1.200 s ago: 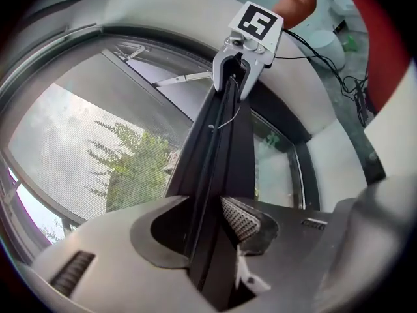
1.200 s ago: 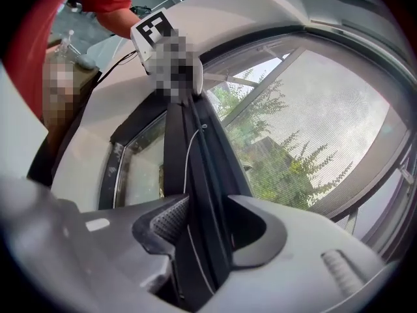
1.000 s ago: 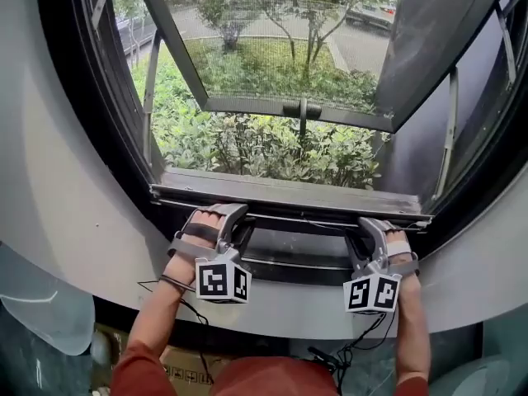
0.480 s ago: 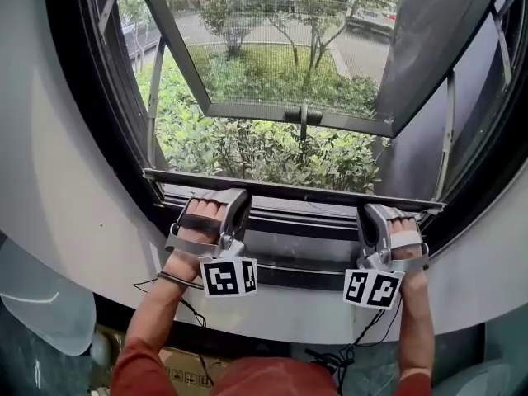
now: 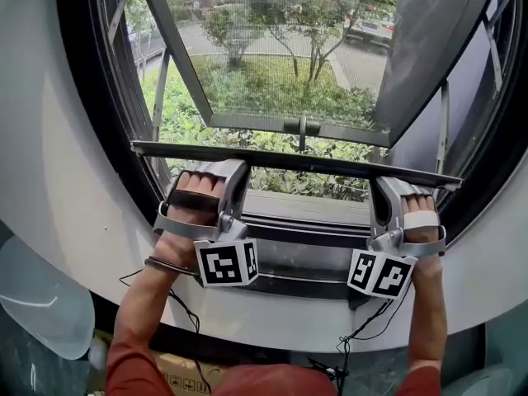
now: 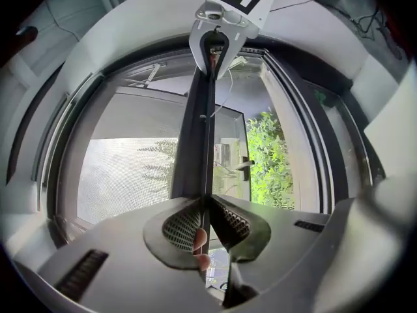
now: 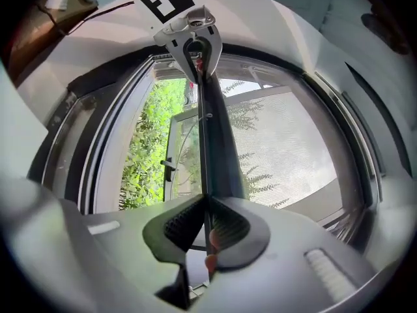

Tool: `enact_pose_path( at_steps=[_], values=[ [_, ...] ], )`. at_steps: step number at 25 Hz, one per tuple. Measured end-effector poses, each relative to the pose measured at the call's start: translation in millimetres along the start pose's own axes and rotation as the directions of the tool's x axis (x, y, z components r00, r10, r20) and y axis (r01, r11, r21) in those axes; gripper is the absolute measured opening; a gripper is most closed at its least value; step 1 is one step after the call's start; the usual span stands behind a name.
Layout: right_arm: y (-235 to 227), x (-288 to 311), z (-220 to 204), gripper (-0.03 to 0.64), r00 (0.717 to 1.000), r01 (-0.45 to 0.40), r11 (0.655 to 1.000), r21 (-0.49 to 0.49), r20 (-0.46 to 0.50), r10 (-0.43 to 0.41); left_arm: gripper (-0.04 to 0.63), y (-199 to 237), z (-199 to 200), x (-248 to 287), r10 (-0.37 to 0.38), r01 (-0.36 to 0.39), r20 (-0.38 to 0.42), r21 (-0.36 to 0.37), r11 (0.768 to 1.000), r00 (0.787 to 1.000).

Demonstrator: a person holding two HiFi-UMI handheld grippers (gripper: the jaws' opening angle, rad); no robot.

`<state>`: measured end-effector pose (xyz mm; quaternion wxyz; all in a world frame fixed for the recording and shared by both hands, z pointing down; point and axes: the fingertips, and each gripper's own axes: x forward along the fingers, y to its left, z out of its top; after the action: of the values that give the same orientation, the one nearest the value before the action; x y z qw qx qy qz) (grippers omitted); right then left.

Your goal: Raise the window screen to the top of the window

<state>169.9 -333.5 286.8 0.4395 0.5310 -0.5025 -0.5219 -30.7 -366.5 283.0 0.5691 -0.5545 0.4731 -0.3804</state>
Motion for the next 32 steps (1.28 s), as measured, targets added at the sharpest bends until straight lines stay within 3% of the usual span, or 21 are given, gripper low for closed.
enact_pose_path(
  at_steps=[9,14,22,26,32],
  values=[
    [-52,5,3,0.043,0.998,0.052,0.997,-0.054,-0.017,-0.053,0.044,52,4,5,0.069,-0.069,-0.011,0.056,0.996,0.998],
    [-103,12,6,0.043,0.993,0.113,0.99,-0.078,-0.014,-0.115,0.044,107,7,12,0.133,-0.132,-0.011,0.088,0.987,0.991],
    [-147,15,10,0.037,0.986,0.164,0.981,-0.105,-0.025,-0.167,0.044,147,9,15,0.173,-0.172,-0.008,0.079,0.982,0.985],
    [-182,23,10,0.034,0.98,0.195,0.975,-0.108,-0.027,-0.199,0.044,185,11,22,0.219,-0.216,-0.016,0.114,0.97,0.976],
    [-240,32,16,0.029,0.967,0.246,0.962,-0.119,-0.042,-0.252,0.044,236,11,32,0.246,-0.242,-0.032,0.109,0.964,0.969]
  ],
)
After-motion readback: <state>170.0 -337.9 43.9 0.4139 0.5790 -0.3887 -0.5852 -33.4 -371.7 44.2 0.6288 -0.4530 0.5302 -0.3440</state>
